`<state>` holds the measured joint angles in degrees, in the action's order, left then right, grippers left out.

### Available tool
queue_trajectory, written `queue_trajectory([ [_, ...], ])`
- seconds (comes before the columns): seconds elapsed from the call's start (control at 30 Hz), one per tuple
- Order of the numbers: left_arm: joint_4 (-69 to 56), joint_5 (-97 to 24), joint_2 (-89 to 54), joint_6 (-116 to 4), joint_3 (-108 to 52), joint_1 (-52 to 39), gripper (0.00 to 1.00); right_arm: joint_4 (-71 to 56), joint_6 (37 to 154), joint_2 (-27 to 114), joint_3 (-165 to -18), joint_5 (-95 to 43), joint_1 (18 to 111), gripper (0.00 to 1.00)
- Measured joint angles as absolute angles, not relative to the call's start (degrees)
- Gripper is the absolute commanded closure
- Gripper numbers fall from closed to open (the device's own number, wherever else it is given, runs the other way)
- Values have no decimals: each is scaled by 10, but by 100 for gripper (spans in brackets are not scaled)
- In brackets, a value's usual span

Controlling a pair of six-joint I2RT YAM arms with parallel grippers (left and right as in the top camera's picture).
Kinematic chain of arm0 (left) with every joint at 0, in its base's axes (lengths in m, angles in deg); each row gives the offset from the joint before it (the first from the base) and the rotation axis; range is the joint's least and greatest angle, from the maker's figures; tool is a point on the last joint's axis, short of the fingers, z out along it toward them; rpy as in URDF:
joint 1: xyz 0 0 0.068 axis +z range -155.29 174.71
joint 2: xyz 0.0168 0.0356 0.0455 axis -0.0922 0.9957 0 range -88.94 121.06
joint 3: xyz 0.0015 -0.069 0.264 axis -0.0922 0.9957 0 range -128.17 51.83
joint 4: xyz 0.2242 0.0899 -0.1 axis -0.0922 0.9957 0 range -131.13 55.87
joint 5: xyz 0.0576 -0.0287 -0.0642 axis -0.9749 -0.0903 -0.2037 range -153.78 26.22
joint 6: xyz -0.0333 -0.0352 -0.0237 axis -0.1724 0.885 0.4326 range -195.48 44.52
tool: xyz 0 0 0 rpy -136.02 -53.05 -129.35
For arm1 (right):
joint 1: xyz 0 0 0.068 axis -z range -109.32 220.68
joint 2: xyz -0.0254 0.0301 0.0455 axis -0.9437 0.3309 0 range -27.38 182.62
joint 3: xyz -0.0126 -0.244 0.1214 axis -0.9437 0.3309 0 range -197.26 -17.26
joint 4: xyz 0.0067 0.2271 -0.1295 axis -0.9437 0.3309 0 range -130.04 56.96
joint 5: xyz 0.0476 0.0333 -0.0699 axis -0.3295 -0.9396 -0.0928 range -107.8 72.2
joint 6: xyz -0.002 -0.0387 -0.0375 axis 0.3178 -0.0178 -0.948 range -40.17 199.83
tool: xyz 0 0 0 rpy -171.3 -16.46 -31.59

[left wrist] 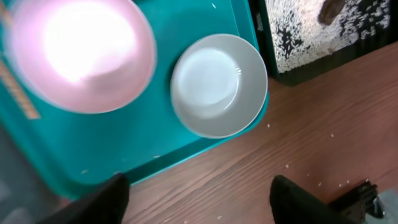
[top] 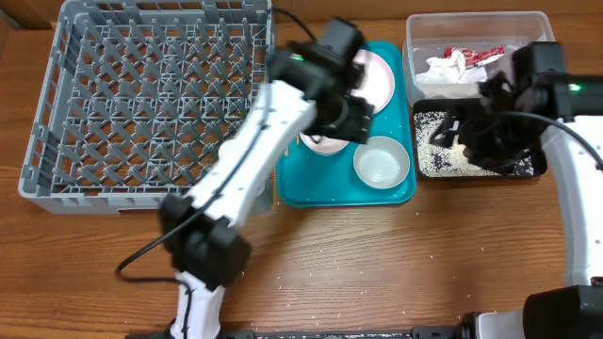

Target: Sort waste into correct bins and load items into the dishwasher

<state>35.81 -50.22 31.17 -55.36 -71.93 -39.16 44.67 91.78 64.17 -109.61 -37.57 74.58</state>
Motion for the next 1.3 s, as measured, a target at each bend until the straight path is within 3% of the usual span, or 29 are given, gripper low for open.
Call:
queue_trajectory([
  [0.03, 346, -504, 335, -534, -719, -407, 36, 450, 916, 642, -1096, -369, 754, 4],
  [0.1, 333, -507, 377, -502, -718, -429, 52, 455, 916, 642, -1096, -349, 762, 0],
  [0.13, 327, -509, 391, -492, -718, -436, 55, 457, 917, 642, -1096, -342, 762, 0],
  [0.47, 322, -564, 453, -419, -714, -445, 53, 457, 916, 642, -1096, -320, 762, 0],
  [0.63, 331, -629, 453, -413, -711, -447, 74, 454, 916, 642, -1096, -319, 762, 0],
  [0.93, 260, -652, 453, -411, -654, -462, 76, 447, 916, 642, -1096, -319, 762, 0],
  [1.03, 240, -654, 453, -411, -633, -462, 96, 446, 916, 642, -1096, -319, 762, 0],
  [1.3, 240, -655, 453, -409, -630, -462, 96, 435, 916, 642, -1096, -319, 762, 0],
])
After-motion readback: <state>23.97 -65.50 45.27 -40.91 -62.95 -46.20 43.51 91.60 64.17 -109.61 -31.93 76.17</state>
